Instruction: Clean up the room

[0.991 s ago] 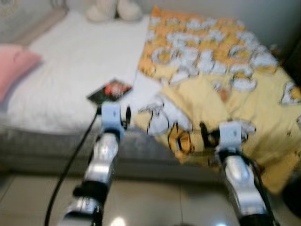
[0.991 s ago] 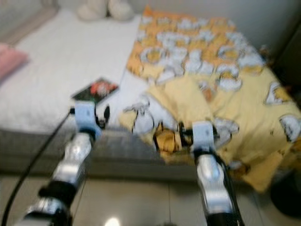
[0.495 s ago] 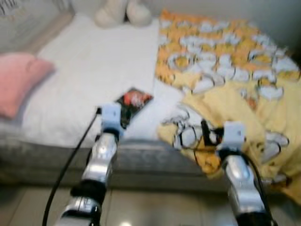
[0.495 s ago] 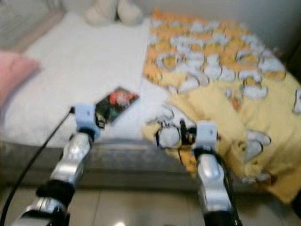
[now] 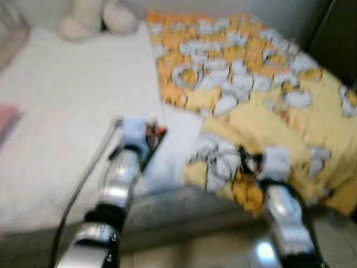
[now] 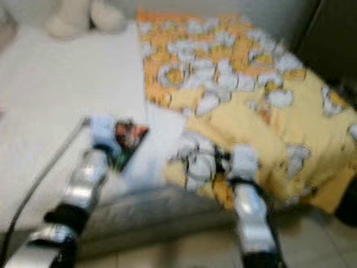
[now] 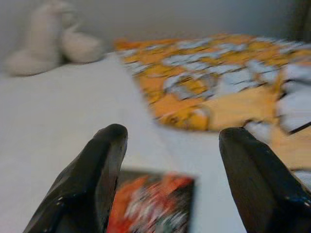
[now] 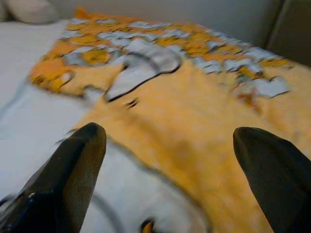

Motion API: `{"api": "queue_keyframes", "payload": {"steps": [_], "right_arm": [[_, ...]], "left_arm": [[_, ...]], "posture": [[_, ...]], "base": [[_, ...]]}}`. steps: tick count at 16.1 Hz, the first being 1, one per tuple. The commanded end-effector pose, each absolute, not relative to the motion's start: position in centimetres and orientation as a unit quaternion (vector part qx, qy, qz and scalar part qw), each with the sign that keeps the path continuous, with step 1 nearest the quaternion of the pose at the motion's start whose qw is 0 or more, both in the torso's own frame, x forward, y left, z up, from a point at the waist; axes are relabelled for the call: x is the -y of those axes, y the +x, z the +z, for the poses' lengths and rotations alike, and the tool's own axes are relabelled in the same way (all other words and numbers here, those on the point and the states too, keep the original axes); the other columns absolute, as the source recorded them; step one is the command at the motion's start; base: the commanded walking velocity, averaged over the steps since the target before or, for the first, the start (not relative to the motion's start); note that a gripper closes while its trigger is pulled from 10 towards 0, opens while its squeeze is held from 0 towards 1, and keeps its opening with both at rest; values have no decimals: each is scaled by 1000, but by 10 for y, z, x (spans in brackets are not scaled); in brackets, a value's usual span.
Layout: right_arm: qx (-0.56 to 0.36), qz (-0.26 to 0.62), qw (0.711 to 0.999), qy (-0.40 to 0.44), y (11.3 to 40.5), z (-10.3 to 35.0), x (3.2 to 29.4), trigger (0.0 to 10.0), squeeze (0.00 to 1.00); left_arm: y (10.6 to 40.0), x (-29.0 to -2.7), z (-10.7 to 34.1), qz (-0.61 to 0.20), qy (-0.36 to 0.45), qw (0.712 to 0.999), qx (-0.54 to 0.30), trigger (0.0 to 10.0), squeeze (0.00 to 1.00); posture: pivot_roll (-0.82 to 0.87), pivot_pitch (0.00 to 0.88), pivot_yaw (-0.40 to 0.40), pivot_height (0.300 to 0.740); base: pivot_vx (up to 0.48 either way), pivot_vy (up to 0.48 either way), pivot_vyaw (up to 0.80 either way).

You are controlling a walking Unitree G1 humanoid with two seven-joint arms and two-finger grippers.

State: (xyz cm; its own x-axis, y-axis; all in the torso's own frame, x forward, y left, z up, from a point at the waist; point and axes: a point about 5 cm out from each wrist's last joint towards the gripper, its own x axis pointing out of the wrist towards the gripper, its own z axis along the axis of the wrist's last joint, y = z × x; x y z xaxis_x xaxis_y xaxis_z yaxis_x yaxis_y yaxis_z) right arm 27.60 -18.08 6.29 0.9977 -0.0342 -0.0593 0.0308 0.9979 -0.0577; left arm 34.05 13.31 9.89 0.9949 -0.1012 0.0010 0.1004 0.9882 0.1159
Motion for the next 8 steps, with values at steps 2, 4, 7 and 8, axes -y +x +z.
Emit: {"api": "queue_keyframes", "payload": {"steps": [2, 4, 7, 8], "right_arm": [[-21, -5, 999, -26, 279, 67, 173, 10000, 0], [-24, -9, 999, -27, 278, 65, 174, 10000, 0], [-25, -10, 999, -28, 277, 64, 172, 10000, 0], [-25, -10, 999, -28, 276, 64, 172, 10000, 0]], "left_arm": [[344, -153, 98, -16, 46, 999, -13, 10000, 0], [346, -161, 96, -4, 36, 999, -24, 10000, 0], [346, -160, 92, -21, 46, 998, -38, 10000, 0], [346, -160, 91, -24, 50, 998, -38, 10000, 0]], "posture": [[-48, 0, 23, 740], [-51, 0, 23, 740], [-54, 0, 27, 740], [-54, 0, 26, 740]], "base": [[360, 308, -741], [0, 480, 0], [0, 480, 0], [0, 480, 0]]}}
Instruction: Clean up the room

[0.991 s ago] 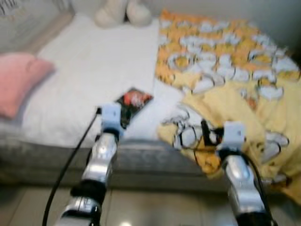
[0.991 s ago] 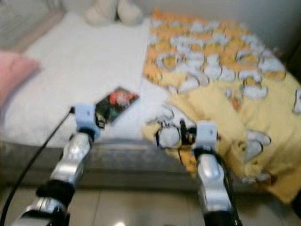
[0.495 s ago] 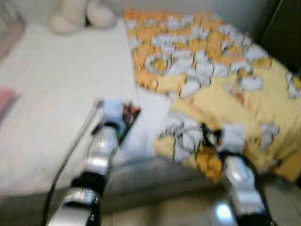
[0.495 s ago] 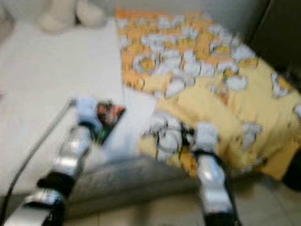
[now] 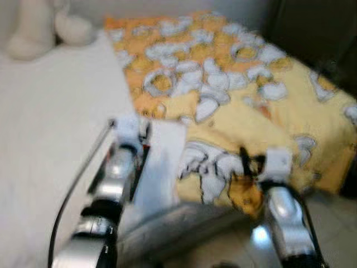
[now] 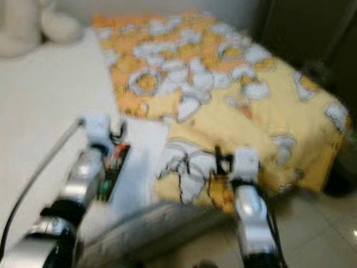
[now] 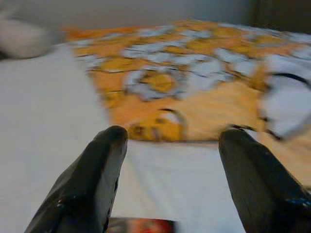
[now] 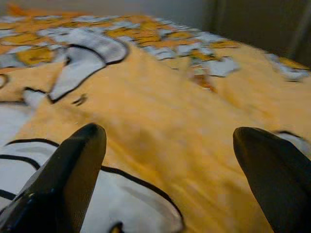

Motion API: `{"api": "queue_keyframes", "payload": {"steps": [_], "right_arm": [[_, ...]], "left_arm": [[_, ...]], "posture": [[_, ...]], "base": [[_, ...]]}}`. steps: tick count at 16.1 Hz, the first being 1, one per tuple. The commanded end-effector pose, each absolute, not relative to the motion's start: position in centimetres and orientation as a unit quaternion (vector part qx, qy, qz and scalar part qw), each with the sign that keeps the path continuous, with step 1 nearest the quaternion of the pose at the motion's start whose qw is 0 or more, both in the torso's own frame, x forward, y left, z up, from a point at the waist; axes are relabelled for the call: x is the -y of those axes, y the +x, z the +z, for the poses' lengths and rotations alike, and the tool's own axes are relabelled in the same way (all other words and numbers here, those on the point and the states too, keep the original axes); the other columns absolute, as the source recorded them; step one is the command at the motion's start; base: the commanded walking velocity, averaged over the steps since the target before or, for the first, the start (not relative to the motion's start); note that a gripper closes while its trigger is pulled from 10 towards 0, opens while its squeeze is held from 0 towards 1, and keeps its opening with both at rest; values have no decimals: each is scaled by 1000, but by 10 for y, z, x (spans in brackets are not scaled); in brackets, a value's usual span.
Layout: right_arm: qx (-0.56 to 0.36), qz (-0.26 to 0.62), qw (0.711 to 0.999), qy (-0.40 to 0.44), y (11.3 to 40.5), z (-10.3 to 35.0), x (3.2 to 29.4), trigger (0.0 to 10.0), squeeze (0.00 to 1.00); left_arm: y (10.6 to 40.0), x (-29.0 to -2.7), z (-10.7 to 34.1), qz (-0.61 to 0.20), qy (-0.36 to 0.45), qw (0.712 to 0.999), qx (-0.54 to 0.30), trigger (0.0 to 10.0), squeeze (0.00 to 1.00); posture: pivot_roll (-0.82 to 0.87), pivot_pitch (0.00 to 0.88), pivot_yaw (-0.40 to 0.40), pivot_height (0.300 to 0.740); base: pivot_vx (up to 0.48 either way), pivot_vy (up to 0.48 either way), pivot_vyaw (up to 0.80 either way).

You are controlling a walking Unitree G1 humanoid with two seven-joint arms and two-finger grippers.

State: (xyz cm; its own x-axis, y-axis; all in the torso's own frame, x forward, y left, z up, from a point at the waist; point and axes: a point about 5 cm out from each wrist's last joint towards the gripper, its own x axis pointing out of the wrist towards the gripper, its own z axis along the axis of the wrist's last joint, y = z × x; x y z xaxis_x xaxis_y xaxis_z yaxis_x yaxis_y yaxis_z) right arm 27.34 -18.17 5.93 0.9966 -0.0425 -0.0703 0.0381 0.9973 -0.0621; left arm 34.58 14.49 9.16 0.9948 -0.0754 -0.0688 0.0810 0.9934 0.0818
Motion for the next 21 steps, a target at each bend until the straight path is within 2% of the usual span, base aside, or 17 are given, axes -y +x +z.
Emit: {"api": "queue_keyframes", "payload": {"steps": [1, 7, 15, 18, 21], "right_arm": [[-28, -11, 999, -25, 275, 63, 172, 10000, 0], [-35, 4, 999, -16, 269, 60, 167, 10000, 0], [-45, 8, 999, -16, 259, 57, 169, 10000, 0], [-40, 18, 999, -5, 255, 60, 167, 10000, 0], [-47, 10, 999, -4, 251, 58, 169, 10000, 0]], "left_arm": [[347, -158, 91, -25, 61, 997, -38, 10000, 0], [356, -160, 95, -25, 79, 995, -54, 10000, 0], [367, -157, 97, 1, 80, 993, -81, 10000, 0], [373, -138, 102, -40, 78, 992, -87, 10000, 0], [372, -122, 93, -106, 29, 984, -142, 10000, 0]], "posture": [[-54, 0, 26, 740], [-79, 0, 40, 740], [-116, 0, 51, 740], [-131, 0, 62, 740], [-131, 0, 53, 740]], "base": [[0, 0, 0], [0, 0, 0], [0, 480, 0], [0, 0, 0], [0, 0, 0]]}}
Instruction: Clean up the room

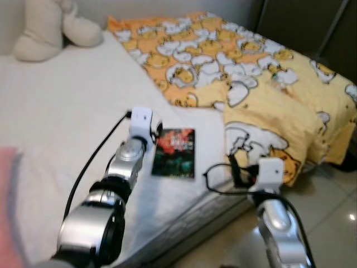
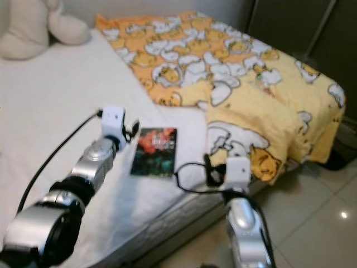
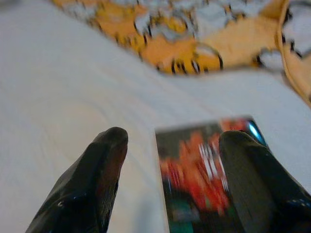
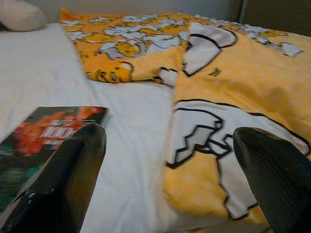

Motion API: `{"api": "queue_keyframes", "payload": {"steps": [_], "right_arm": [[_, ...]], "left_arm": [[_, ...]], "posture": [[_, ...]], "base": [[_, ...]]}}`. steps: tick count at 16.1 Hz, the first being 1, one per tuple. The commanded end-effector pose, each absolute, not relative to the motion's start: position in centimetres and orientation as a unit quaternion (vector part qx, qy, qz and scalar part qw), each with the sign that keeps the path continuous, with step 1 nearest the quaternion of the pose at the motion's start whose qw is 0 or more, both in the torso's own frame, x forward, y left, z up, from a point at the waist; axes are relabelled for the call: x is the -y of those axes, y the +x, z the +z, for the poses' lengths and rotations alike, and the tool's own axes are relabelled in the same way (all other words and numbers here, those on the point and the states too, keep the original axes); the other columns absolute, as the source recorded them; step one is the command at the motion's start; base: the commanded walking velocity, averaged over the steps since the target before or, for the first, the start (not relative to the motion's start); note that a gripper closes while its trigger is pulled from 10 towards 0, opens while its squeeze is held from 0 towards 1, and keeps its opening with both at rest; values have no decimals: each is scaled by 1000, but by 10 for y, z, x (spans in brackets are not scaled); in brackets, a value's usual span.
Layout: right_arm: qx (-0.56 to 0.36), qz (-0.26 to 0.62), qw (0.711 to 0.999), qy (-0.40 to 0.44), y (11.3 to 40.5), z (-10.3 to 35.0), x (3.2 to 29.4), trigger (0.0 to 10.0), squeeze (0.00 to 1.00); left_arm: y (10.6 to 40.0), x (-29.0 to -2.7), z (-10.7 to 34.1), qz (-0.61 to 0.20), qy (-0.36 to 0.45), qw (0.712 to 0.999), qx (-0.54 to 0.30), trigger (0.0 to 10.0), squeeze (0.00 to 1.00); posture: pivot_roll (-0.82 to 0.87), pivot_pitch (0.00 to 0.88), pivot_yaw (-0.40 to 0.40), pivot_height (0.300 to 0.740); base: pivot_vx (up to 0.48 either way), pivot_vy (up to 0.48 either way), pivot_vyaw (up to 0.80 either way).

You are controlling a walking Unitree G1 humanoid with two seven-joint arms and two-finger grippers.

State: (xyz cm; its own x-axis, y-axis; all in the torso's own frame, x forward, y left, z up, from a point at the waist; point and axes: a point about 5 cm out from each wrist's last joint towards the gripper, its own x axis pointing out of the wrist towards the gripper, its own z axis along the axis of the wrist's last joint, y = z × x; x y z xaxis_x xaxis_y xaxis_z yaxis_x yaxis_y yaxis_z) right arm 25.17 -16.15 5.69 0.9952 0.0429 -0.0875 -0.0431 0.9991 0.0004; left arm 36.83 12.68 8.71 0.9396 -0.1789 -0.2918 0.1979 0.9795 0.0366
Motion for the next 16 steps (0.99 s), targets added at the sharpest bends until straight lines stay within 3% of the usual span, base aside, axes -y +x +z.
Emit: {"api": "queue_keyframes", "payload": {"steps": [1, 4, 9, 12, 16], "right_arm": [[-50, 11, 999, -4, 249, 57, 168, 10000, 0], [-65, 29, 997, -14, 236, 56, 170, 10000, 0], [-80, 36, 996, -26, 190, 64, 178, 10000, 0], [-108, 63, 992, -29, 163, 64, 173, 10000, 0], [-129, 68, 989, -27, 150, 68, 172, 10000, 0]], "left_arm": [[373, -122, 92, -111, 20, 981, -159, 10000, 0], [374, -122, 90, -109, 14, 975, -194, 10000, 0], [368, -125, 79, -81, 41, 976, -201, 10000, 0], [365, -125, 73, -76, 26, 974, -211, 10000, 0], [362, -122, 70, -77, -13, 974, -211, 10000, 0]], "posture": [[-134, 0, 48, 740], [-167, 13, 28, 740], [-281, 149, 24, 740], [-291, 222, 0, 740], [-296, 249, -8, 740]], "base": [[0, 0, 0], [0, 0, 0], [0, 0, 0], [0, 0, 0], [0, 0, 0]]}}
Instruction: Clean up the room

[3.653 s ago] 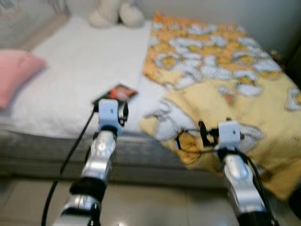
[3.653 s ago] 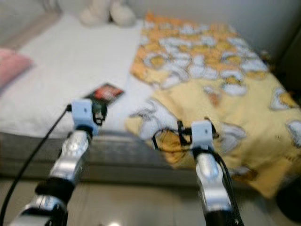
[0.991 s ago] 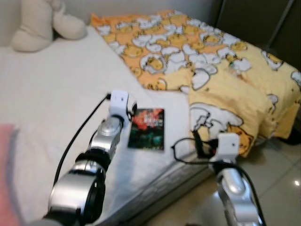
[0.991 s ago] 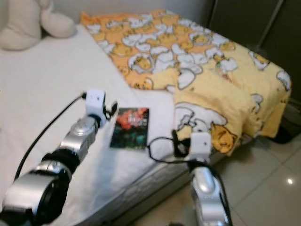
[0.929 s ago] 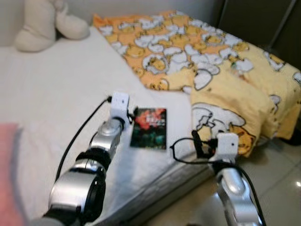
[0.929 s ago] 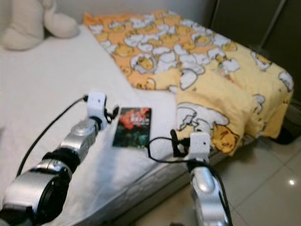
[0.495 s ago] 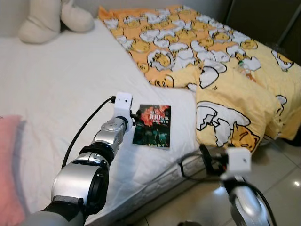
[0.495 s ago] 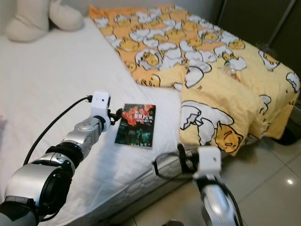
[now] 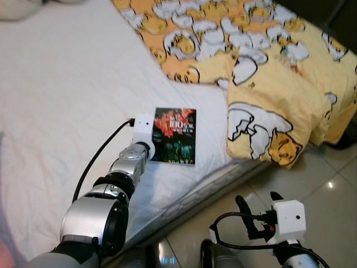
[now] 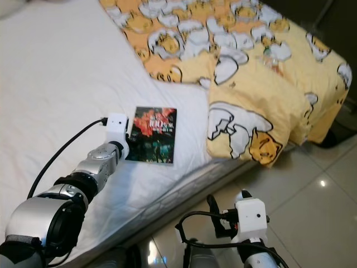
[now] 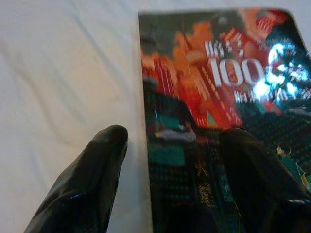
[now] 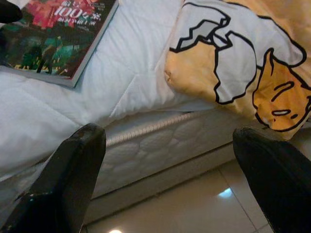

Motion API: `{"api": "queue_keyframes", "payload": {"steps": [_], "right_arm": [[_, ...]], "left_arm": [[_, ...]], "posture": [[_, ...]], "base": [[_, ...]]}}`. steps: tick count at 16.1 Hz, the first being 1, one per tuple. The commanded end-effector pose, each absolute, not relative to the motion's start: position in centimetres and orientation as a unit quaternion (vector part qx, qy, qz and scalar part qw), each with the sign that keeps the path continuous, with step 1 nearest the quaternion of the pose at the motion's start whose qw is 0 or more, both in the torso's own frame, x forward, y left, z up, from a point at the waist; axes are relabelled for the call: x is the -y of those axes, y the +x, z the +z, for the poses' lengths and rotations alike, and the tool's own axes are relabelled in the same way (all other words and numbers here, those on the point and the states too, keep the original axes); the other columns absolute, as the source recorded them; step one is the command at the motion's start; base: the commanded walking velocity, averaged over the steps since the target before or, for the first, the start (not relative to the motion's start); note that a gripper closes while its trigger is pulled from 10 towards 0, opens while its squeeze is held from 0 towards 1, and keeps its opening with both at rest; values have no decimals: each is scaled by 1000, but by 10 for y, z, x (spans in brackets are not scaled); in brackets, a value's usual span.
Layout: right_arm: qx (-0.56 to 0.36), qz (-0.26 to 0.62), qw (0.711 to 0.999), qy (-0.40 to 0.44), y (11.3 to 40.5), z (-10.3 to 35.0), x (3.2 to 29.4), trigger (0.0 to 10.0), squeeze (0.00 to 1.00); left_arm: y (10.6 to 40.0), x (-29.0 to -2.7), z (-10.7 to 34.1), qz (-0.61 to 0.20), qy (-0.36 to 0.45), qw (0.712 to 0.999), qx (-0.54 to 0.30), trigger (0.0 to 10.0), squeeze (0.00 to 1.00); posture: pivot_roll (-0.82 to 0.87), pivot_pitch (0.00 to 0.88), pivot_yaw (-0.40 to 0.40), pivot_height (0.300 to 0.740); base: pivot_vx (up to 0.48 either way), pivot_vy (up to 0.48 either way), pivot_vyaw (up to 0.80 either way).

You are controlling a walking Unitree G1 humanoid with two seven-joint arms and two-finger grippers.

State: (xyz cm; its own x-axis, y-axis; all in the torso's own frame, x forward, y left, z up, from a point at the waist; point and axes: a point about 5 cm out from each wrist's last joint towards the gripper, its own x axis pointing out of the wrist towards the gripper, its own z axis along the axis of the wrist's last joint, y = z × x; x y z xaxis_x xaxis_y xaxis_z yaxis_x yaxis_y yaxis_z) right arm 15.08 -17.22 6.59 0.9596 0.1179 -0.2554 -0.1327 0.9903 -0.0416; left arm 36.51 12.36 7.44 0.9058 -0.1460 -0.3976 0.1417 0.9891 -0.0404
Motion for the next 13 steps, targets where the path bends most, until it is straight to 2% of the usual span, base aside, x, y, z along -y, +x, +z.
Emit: {"api": "queue_keyframes", "payload": {"steps": [1, 5, 8, 10, 11, 12, 13], "right_arm": [[-132, 67, 989, -27, 148, 69, 173, 10000, 0], [-143, 116, 983, -3, 148, 72, 163, 10000, 0], [-163, 143, 976, 10, 146, 71, 161, 10000, 0], [-176, 166, 970, 17, 145, 69, 159, 10000, 0], [-176, 165, 970, 16, 147, 69, 160, 10000, 0], [-177, 166, 970, 16, 148, 69, 160, 10000, 0], [-178, 166, 970, 14, 148, 69, 160, 10000, 0]], "left_arm": [[362, -122, 70, -75, -14, 976, -205, 10000, 0], [358, -121, 65, -72, 4, 975, -210, 10000, 0], [358, -118, 64, -82, -11, 973, -217, 10000, 0], [354, -108, 59, -114, -4, 965, -236, 10000, 0], [352, -107, 55, -119, 2, 962, -244, 8039, 0], [350, -107, 53, -118, 9, 961, -248, 0, 0], [350, -106, 53, -120, 9, 961, -247, 0, 0]], "posture": [[-294, 251, -11, 740], [-293, 265, -11, 740], [-293, 271, -10, 740], [-292, 270, -10, 740], [-289, 271, -10, 740], [-289, 271, -10, 740], [-288, 274, -13, 740]], "base": [[0, 0, 0], [0, 0, 0], [0, 0, 0], [0, 0, 0], [0, 0, 0], [0, 0, 0], [0, 0, 0]]}}
